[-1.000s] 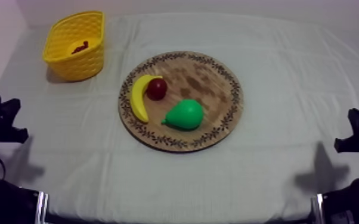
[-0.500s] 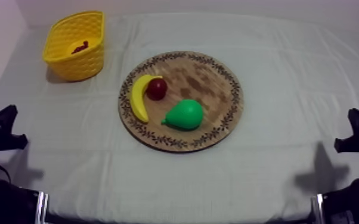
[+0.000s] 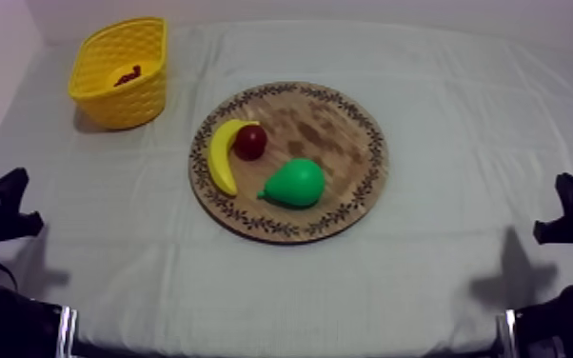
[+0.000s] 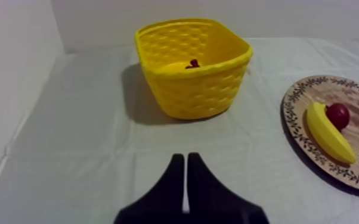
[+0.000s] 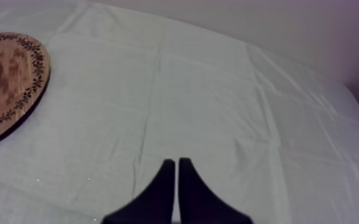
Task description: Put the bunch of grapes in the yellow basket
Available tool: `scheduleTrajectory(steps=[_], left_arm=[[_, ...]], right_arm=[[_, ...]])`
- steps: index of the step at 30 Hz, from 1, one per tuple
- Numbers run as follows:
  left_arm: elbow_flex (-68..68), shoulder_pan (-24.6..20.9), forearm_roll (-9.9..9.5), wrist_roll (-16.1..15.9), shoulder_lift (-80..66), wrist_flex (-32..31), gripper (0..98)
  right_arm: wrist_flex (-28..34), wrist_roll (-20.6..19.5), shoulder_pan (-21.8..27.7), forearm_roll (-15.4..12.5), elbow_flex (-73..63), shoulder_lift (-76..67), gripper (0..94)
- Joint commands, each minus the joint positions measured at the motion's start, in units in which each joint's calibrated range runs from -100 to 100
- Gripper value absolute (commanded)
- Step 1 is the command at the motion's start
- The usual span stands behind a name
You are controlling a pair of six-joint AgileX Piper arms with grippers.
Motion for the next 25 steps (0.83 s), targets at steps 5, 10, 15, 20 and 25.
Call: scheduleTrajectory(steps=[5,10,15,20,25], left_arm=[[0.09,0.15,-0.06,0.03,0.0,-0.03,0.0],[0.1,0.35,-0.05,0.23,0.0,-0.04,0.0],[0.1,0.62,0.08,0.32,0.0,-0.04,0.0],[0.1,0.87,0.01,0.15,0.0,-0.04,0.0],[0.1,1.29,-0.01,0.88,0.0,-0.04,0.0]], right_arm=[[0.0,0.02,0.02,0.0,0.04,-0.02,0.2],[0.0,0.0,0.02,0.0,0.04,-0.02,0.2],[0.0,-0.01,0.02,0.0,0.04,-0.02,0.2],[0.0,-0.01,0.02,0.0,0.04,-0.02,0.2],[0.0,-0.01,0.02,0.0,0.04,-0.02,0.2]])
